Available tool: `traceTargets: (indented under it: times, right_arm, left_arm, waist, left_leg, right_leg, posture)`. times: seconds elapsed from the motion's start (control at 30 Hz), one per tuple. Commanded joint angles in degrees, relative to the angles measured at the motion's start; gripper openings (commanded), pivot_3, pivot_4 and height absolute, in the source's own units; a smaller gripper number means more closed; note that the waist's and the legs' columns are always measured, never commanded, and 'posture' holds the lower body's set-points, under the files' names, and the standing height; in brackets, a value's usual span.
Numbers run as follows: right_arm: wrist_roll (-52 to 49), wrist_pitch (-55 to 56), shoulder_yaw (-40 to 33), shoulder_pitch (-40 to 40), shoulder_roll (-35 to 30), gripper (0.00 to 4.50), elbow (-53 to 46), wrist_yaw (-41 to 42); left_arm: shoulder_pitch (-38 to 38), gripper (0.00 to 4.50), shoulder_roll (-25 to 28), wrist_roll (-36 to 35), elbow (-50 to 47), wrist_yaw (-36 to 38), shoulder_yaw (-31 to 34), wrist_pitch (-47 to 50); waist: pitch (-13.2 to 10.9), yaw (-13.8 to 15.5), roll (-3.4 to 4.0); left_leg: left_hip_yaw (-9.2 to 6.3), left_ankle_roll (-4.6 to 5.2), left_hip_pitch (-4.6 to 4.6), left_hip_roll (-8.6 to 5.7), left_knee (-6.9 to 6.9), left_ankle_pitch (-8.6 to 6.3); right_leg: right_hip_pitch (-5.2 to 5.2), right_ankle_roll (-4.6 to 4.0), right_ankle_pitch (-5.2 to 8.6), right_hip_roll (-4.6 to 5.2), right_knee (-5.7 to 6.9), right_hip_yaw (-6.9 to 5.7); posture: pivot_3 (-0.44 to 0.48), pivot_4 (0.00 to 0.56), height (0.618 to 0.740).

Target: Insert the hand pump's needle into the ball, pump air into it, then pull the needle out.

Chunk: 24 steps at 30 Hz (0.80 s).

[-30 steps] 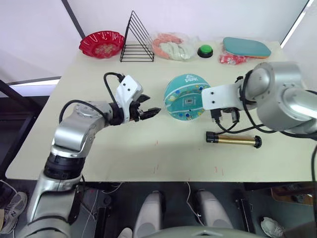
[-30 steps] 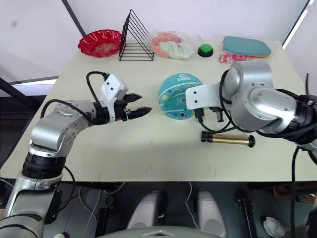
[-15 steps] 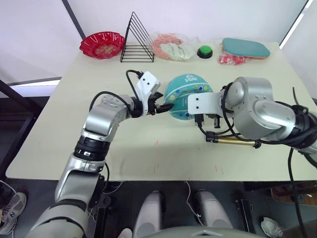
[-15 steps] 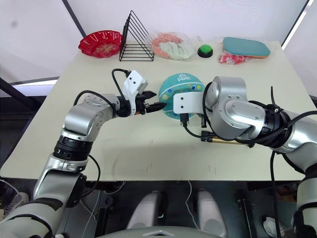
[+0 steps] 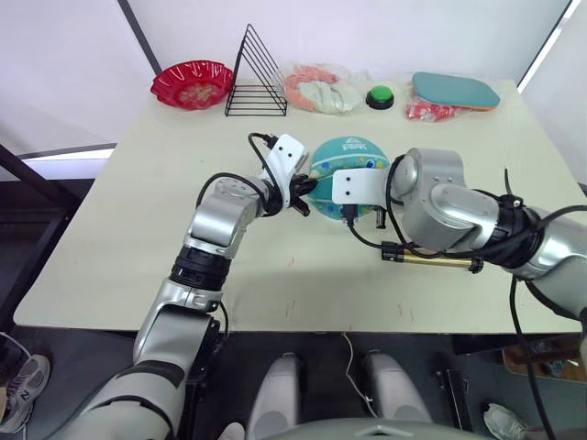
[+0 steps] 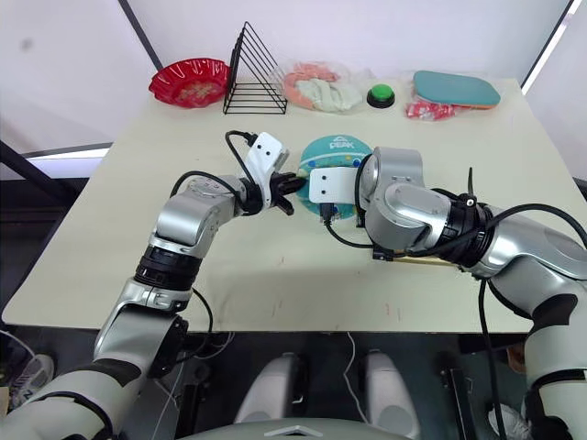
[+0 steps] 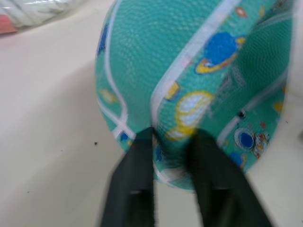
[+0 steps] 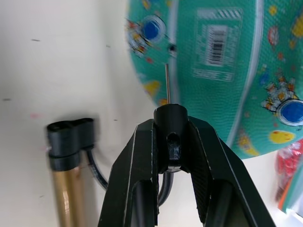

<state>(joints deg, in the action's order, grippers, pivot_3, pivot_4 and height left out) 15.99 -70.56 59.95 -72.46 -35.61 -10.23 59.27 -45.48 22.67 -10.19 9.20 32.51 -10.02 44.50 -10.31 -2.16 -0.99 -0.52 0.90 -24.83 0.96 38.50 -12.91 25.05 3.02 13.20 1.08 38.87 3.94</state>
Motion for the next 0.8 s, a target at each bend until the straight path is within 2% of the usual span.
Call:
traceTargets:
  times: [0.03,0.37,0.8]
  right_arm:
    - [3.3,7.83,1.21,0.87,0.65,0.35,3.25,-2.27]
    - [8.79,13.68,0.28,2.84,3.79,0.35,9.04,-2.07]
    - [13.65,16.07,-2.26,5.35,4.38,0.35,11.36,0.22]
  left_arm:
    - [1.07,0.0,-1.4,-0.21,-7.18,-3.24,1.73,4.9]
    - [1.63,0.0,-7.11,-0.3,-15.35,-12.36,4.25,16.77]
    - [3.98,0.0,-8.5,-0.87,-19.73,-15.03,4.68,19.46]
  waist:
    - [0.0,-0.09,0.0]
    - [0.0,-0.1,0.0]
    - [0.0,-0.17,0.0]
  left_leg:
    - [-0.06,0.0,0.0,0.0,-0.07,0.0]
    - [-0.12,-0.01,0.0,-0.01,-0.08,-0.01]
    - [-0.44,-0.03,0.01,-0.03,-0.09,0.0]
  right_leg:
    - [0.01,-0.01,0.0,-0.02,0.0,-0.01]
    - [0.0,-0.01,-0.01,-0.01,0.02,-0.01]
    - [0.01,-0.04,-0.03,0.01,0.02,-0.01]
  posture:
    - [0.0,0.15,0.74]
    - [0.0,0.15,0.74]
    - [0.0,0.15,0.74]
